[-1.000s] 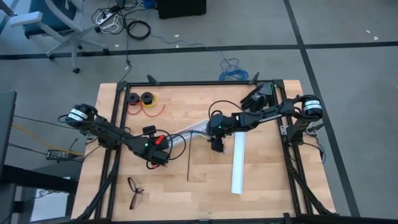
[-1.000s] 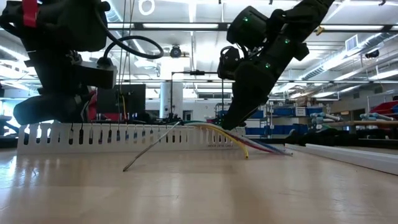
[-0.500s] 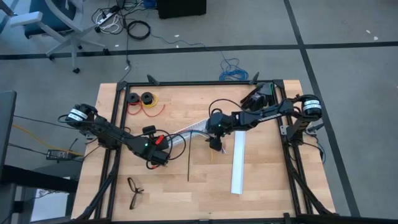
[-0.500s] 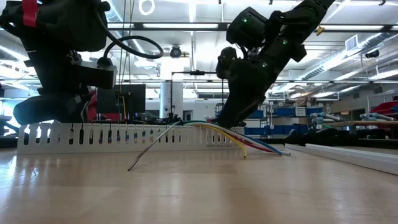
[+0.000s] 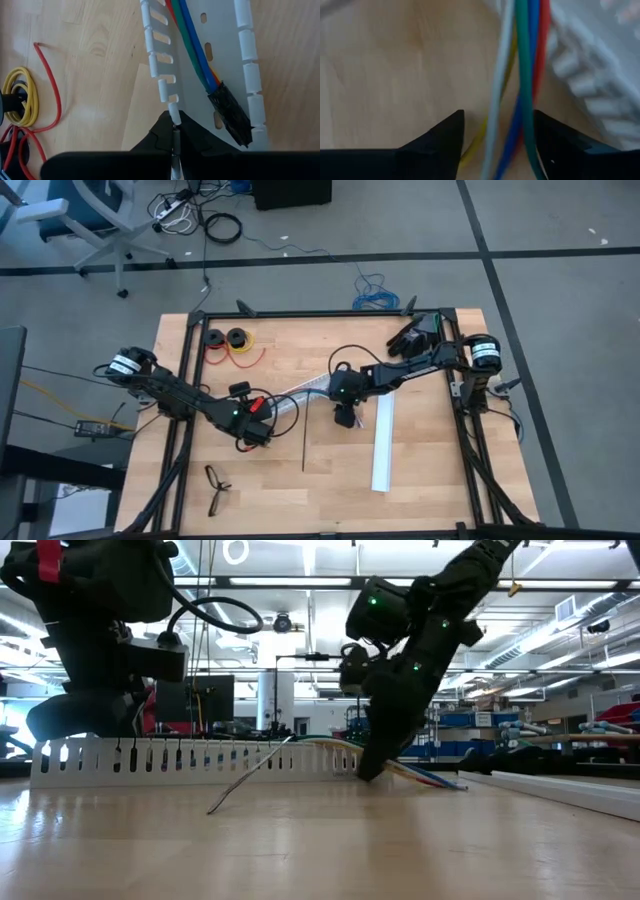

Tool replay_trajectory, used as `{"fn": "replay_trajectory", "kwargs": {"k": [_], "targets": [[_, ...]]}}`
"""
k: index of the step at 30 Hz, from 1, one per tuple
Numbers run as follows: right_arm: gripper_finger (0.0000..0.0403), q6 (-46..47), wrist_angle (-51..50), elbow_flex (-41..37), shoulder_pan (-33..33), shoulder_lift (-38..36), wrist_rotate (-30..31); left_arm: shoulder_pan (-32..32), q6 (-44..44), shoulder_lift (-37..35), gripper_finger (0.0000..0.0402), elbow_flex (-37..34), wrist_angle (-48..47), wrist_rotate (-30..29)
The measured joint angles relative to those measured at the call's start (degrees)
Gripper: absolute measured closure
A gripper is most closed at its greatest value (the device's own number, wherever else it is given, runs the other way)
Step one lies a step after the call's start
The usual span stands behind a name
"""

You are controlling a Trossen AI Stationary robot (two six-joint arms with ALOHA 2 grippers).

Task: Ziptie cables
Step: Put the zip-tied cables into the white cable duct

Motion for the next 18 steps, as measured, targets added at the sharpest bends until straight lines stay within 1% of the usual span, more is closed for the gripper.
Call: {"fn": "replay_trajectory", "kwargs": {"k": [4,11,14,18], "targets": [[0.0222,-2.1,-6.0,0.6,0.0,-0.9,0.0,0.0,0.1,0.0,0.0383,0.0,-0.1,0.0],[0.0267,-4.7,-11.4,0.5,-0.7,-2.5,0.1,0.0,0.2,0.0,0.0383,0.0,-0.1,0.1],[0.0302,-6.1,-12.9,0.4,-1.2,-3.3,1.2,0.0,0.3,0.0,0.0383,0.0,0.0,0.1],[0.037,-8.9,-13.2,0.4,-1.5,-4.4,3.0,0.0,1.1,0.0,0.0383,0.0,0.2,0.1]]}}
